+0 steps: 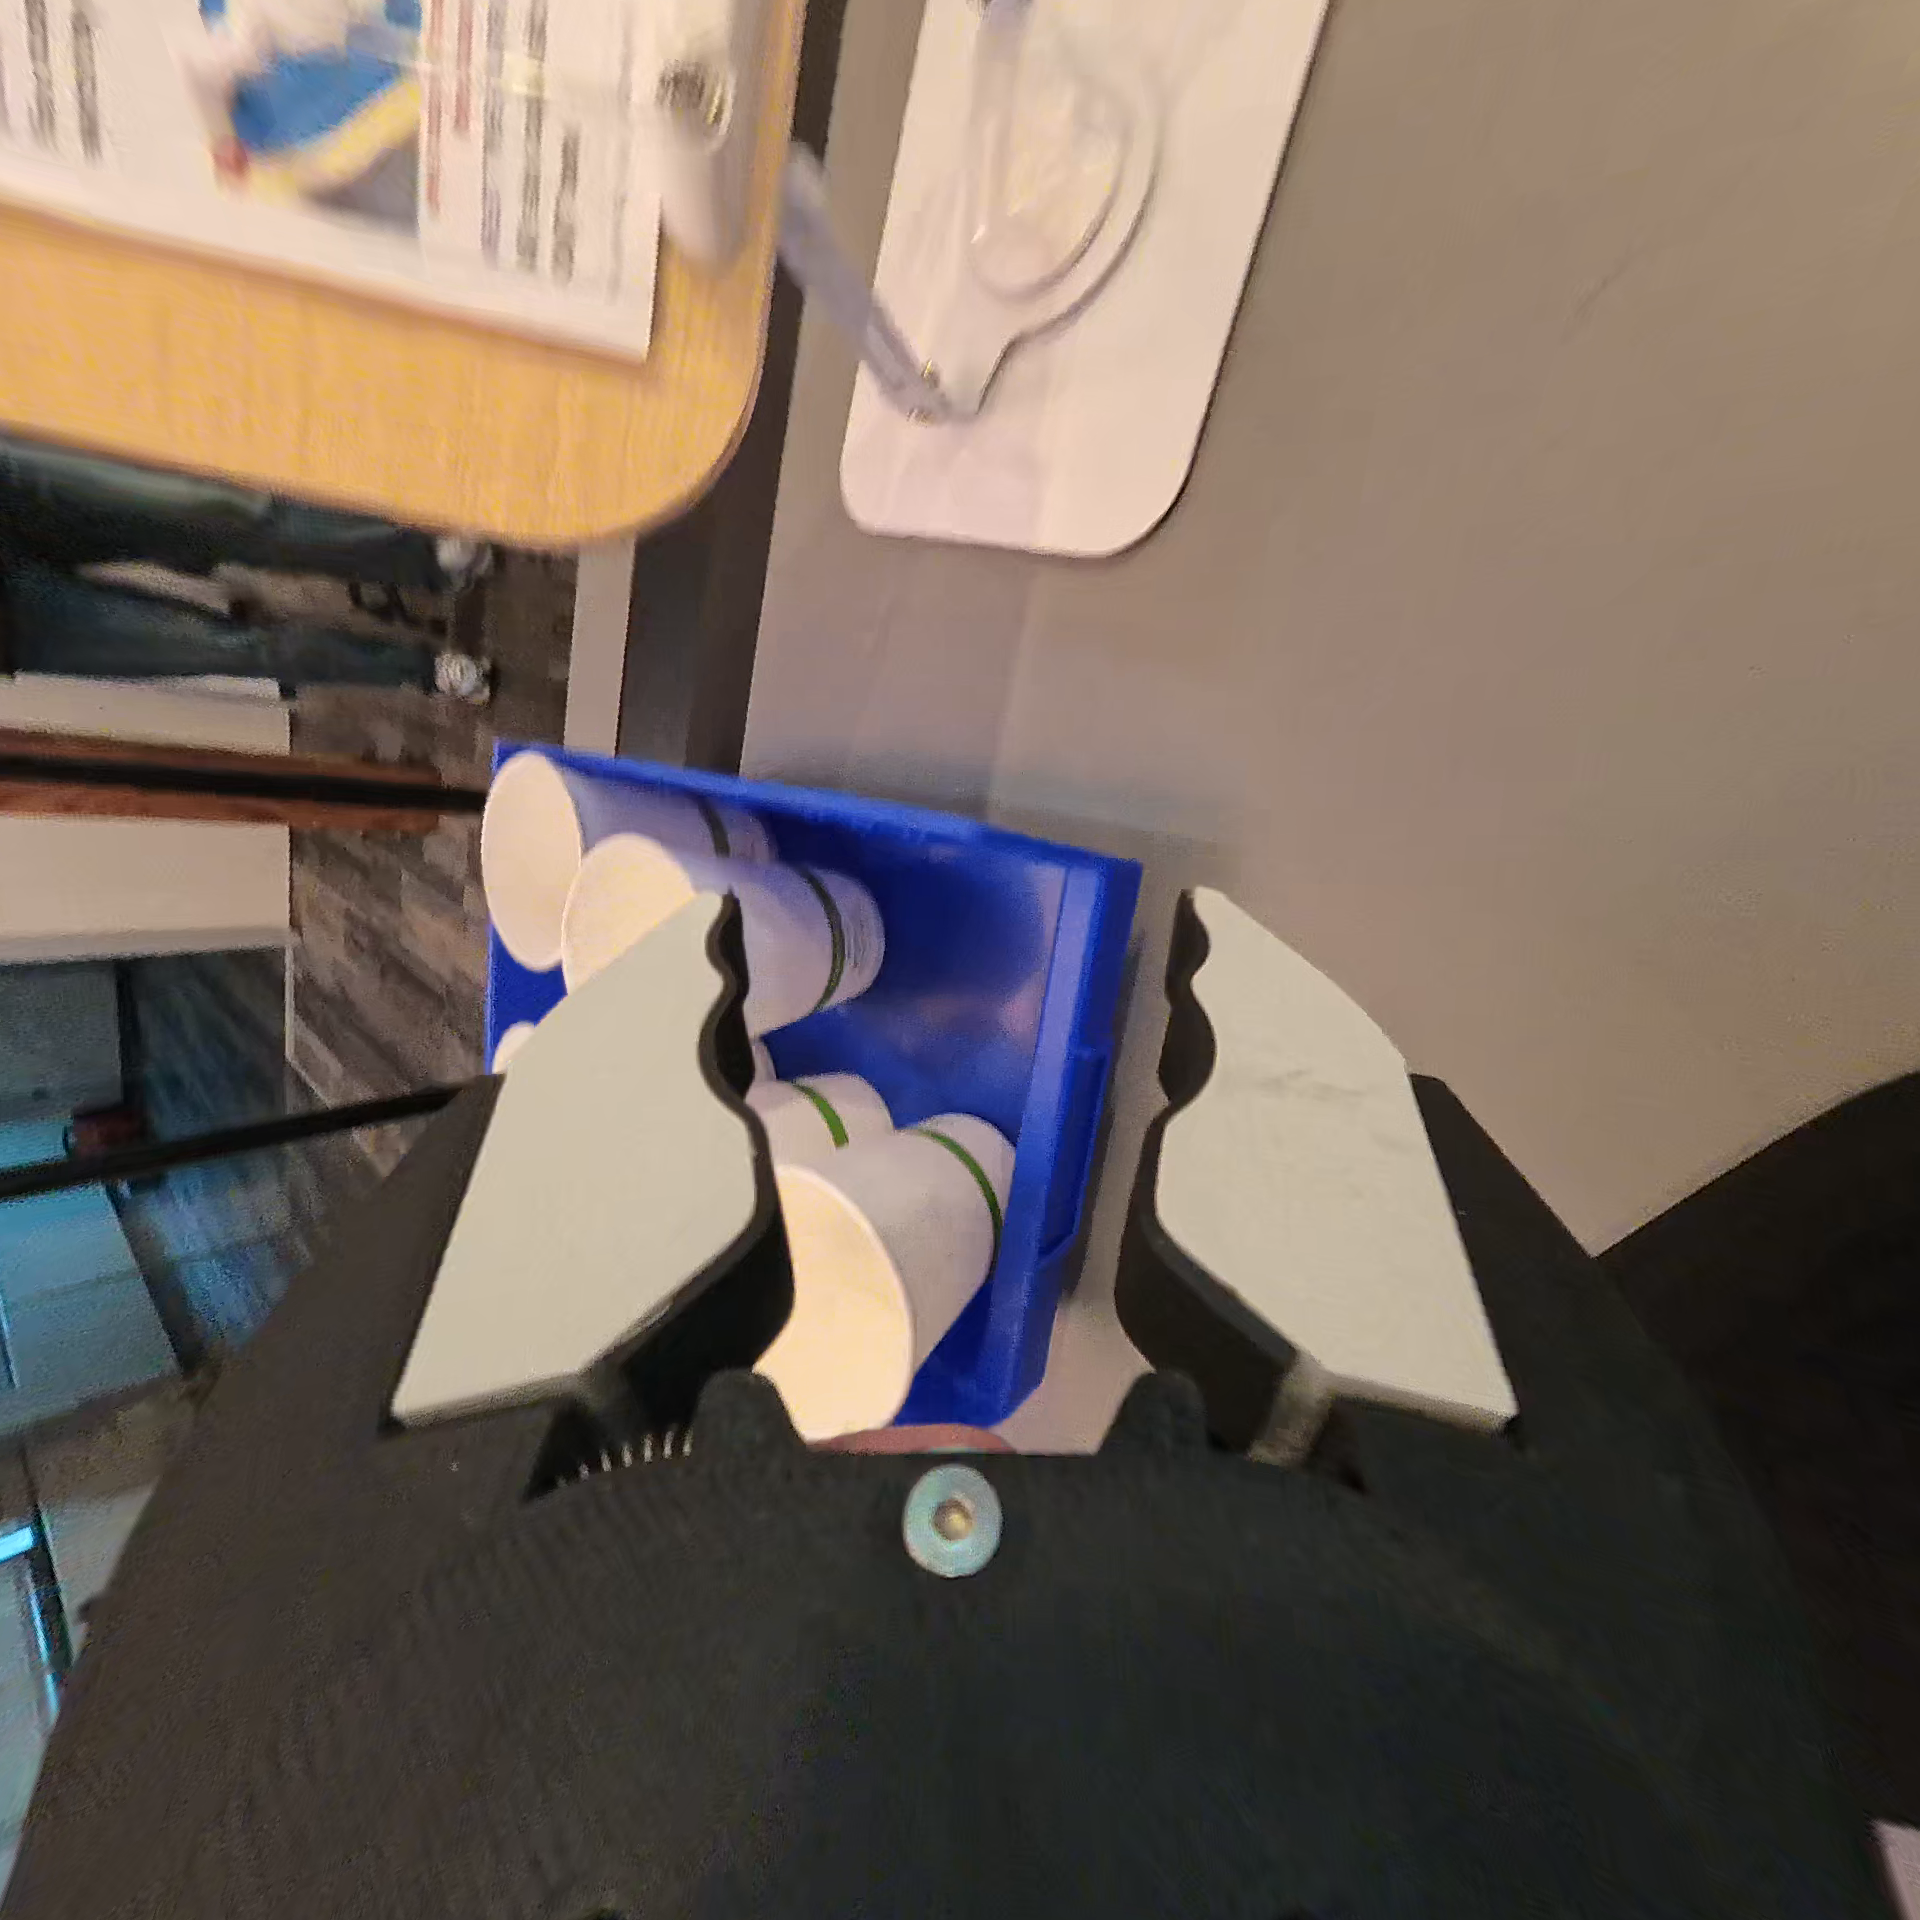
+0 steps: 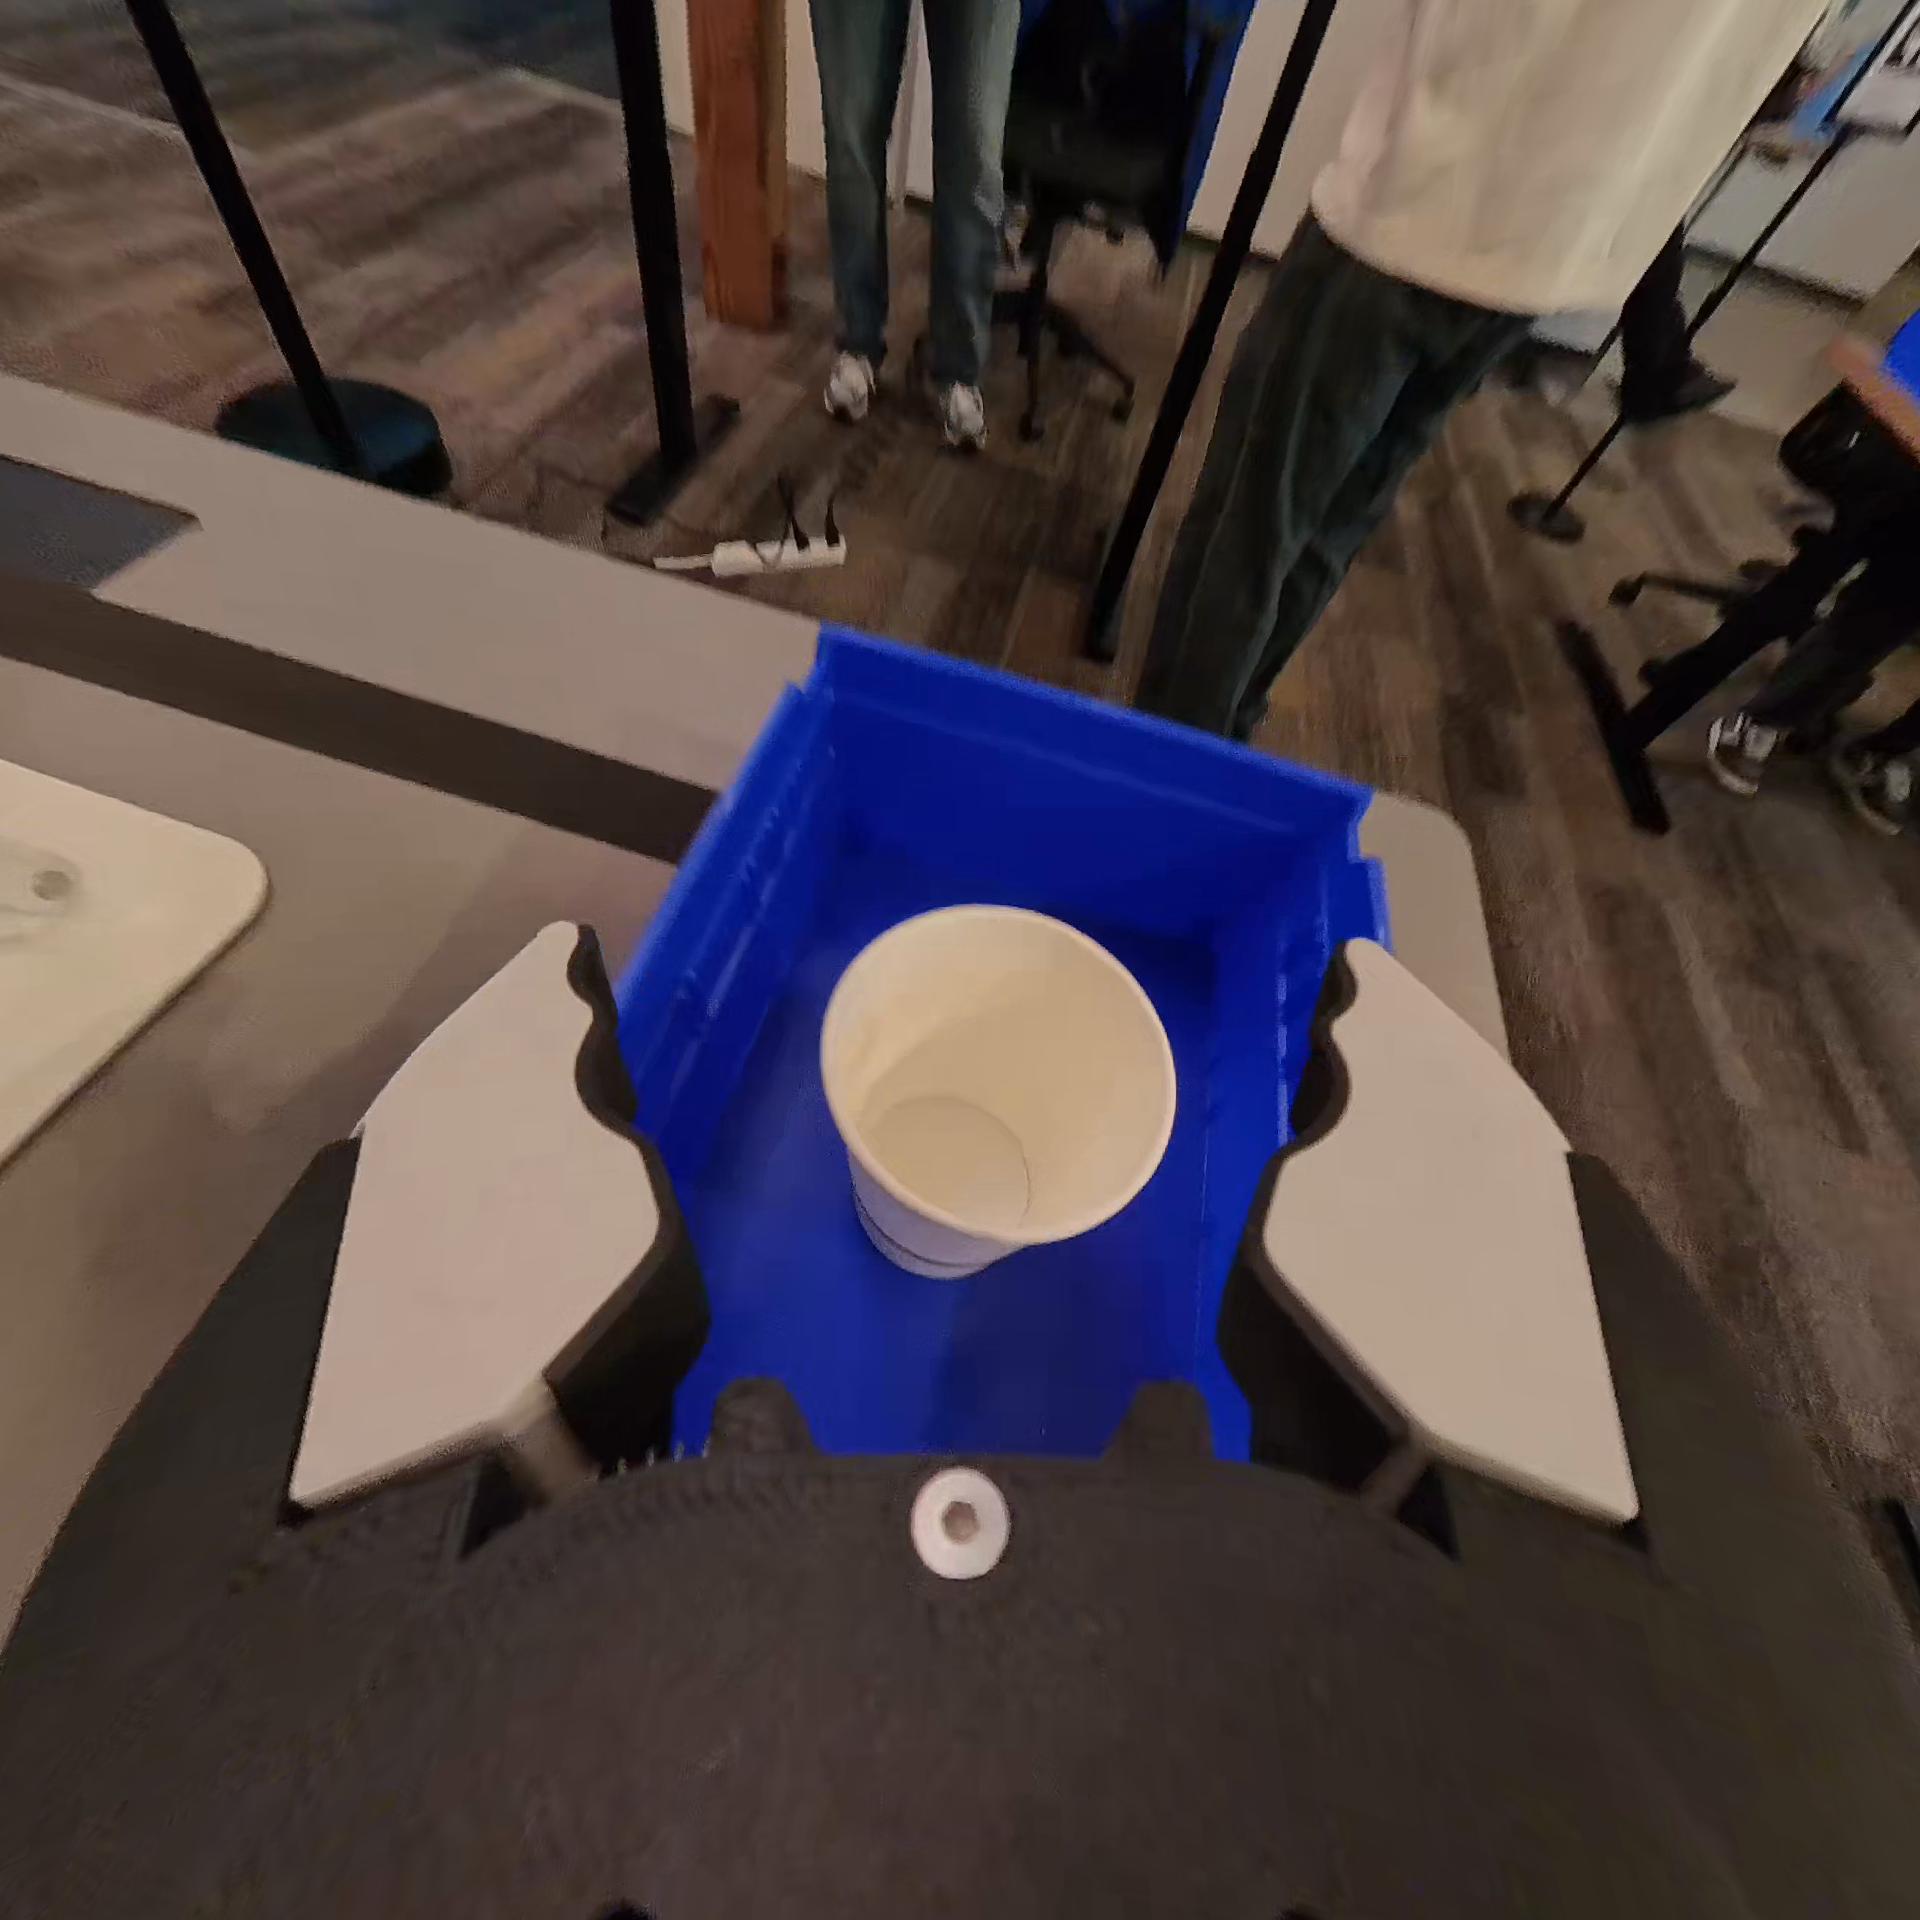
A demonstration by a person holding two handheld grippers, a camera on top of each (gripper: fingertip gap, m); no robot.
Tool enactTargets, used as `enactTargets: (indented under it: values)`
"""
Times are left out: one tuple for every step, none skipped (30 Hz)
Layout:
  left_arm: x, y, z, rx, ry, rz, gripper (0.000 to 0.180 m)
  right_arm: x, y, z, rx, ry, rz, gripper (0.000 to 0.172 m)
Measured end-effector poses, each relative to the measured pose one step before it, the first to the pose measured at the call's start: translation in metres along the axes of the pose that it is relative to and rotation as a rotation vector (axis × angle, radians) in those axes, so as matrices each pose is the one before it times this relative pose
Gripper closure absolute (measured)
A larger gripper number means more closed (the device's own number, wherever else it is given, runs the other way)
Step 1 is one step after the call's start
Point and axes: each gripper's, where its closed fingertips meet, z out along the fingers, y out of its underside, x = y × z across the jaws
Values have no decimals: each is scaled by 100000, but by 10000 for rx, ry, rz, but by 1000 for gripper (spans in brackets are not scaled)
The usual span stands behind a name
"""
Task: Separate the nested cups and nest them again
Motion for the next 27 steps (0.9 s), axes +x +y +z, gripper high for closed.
enactTargets:
  values:
    - [-418, 1086, 140, -202, -80, -211, 103, -363, -1167, -687, 303, -46, -62, 47]
    - [-395, 1102, 193, -229, -79, -183, 103, -495, -1144, -622, 273, -87, -88, 48]
    - [-313, 1199, 239, -305, -56, -142, 103, -631, -1052, -541, 222, -113, -120, 51]
    - [-251, 1167, 275, -304, -33, -113, 103, -761, -996, -482, 186, -148, -157, 53]
    - [-137, 1035, 340, -253, 21, -103, 103, -891, -946, -452, 160, -191, -176, 56]
    - [-126, 1039, 423, -275, 28, -91, 103, -1038, -917, -419, 163, -244, -174, 59]
    - [-210, 906, 445, -204, -24, -95, 103, -1096, -924, -411, 196, -234, -182, 63]
    - [-213, 704, 408, -86, -13, -139, 103, -1101, -852, -353, 182, -198, -210, 67]
    - [-209, 669, 372, -72, 18, -193, 104, -1141, -722, -257, 121, -195, -242, 70]
    - [-281, 617, 318, -59, -42, -198, 106, -1112, -614, -162, 92, -160, -233, 70]
    - [-229, 624, 302, -100, -20, -180, 111, -1059, -551, -83, 91, -133, -218, 71]
    - [-63, 675, 307, -160, 68, -111, 117, -1087, -458, -4, 62, -163, -206, 72]
    - [-34, 679, 298, -193, 56, -30, 124, -1114, -349, 84, 19, -200, -176, 72]
    - [13, 564, 283, -148, 46, 27, 135, -1104, -321, 154, 22, -216, -143, 73]
    - [-11, 371, 249, -56, 9, 53, 147, -1085, -298, 184, 30, -232, -133, 73]
    - [81, 222, 239, 18, 66, 18, 155, -1038, -231, 230, -2, -234, -129, 74]
    - [296, 182, 254, 30, 214, 7, 163, -909, -201, 250, -6, -205, -110, 74]
    - [146, 265, 249, -49, 108, 6, 169, -816, -238, 217, 33, -189, -83, 75]
    - [-57, 139, 159, -6, -69, 66, 174, -740, -237, 193, 43, -178, -66, 75]
    - [69, -62, 45, 97, -2, 65, 176, -618, -211, 161, 34, -145, -70, 76]
    - [172, -7, -12, 14, 62, 44, 177, -552, -233, 111, 53, -113, -79, 76]
    - [-123, -22, -107, -7, -177, 138, 178, -560, -287, 69, 76, -144, -69, 77]
    - [-62, -105, -258, 19, -127, 104, 177, -627, -317, 29, 95, -204, -42, 78]
    - [215, -232, -378, 92, 89, 34, 178, -660, -338, 24, 88, -221, -53, 79]
    - [267, -263, -517, 84, 97, 102, 178, -641, -354, 14, 82, -197, -95, 79]
    - [163, -202, -653, -1, 1, 166, 178, -657, -372, 27, 81, -202, -124, 79]
    - [210, -165, -769, -61, 62, 123, 178, -779, -440, 35, 104, -274, -137, 79]
